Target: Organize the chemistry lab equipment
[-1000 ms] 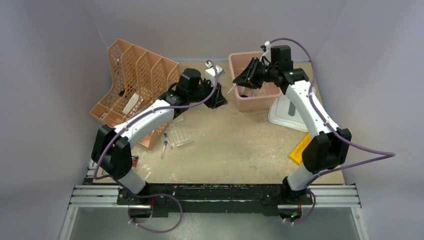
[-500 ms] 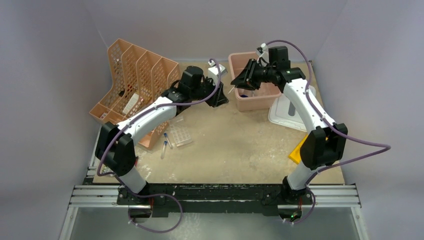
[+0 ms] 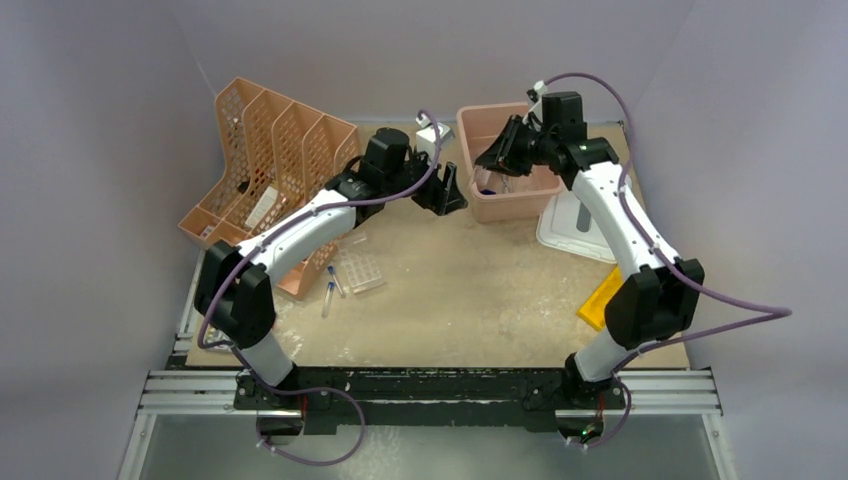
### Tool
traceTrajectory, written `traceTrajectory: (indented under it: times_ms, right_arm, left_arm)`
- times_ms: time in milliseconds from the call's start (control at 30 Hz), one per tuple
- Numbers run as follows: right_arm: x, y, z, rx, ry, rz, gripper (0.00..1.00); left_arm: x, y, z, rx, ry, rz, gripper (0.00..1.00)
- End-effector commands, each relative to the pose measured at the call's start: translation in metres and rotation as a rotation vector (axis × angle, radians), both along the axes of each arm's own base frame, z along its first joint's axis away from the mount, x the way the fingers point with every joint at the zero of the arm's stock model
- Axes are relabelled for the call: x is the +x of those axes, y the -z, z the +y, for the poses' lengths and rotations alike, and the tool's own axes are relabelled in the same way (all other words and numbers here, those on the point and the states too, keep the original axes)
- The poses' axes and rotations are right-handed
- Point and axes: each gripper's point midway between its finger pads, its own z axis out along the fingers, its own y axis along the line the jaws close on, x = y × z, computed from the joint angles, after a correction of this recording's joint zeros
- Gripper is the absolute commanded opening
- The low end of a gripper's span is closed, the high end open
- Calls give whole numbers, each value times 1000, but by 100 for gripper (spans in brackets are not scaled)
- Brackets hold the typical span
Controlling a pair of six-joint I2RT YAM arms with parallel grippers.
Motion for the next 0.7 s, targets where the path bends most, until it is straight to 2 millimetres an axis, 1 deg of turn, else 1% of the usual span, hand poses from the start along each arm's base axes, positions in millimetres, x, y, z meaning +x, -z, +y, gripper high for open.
traceTrajectory:
  times_ms: [0,33,100,167,233,333,400,500,533,600,633,667]
  right_arm:
    - [6,-43,-55,-233,180,-219,17]
    - [8,-43,-72,-308,239,-235,17]
    - [5,-44,-99,-430,311,-252,17]
    - [0,-44,-125,-546,384,-258,17]
    - [-7,-46,-153,-656,467,-255,17]
    - [-24,-51,-193,-794,596,-239,17]
    - [-37,-50,-219,-840,678,-205,17]
    - [-55,-48,-253,-886,786,-151,17]
    - [-61,-48,-263,-903,823,-134,17]
    - [-73,-48,-283,-936,894,-107,17]
    - [-79,-49,-291,-935,936,-100,16]
    - [-81,-49,-296,-936,954,-97,15]
  left_arm:
    - [11,-50,-8,-133,-67,-12,68]
    - [14,-54,-6,-147,-87,-18,68]
    - [20,-59,-1,-156,-139,-28,69]
    - [22,-57,2,-150,-164,-21,70]
    - [23,-50,4,-139,-177,-3,70]
    - [19,-43,5,-132,-177,28,70]
    - [11,-44,2,-151,-159,70,70]
    - [-11,-56,-6,-230,-89,133,70]
    - [-15,-59,-6,-253,-85,142,70]
    - [-18,-58,-2,-262,-98,148,71]
    - [-19,-58,0,-259,-104,148,71]
    - [-20,-59,2,-253,-108,148,71]
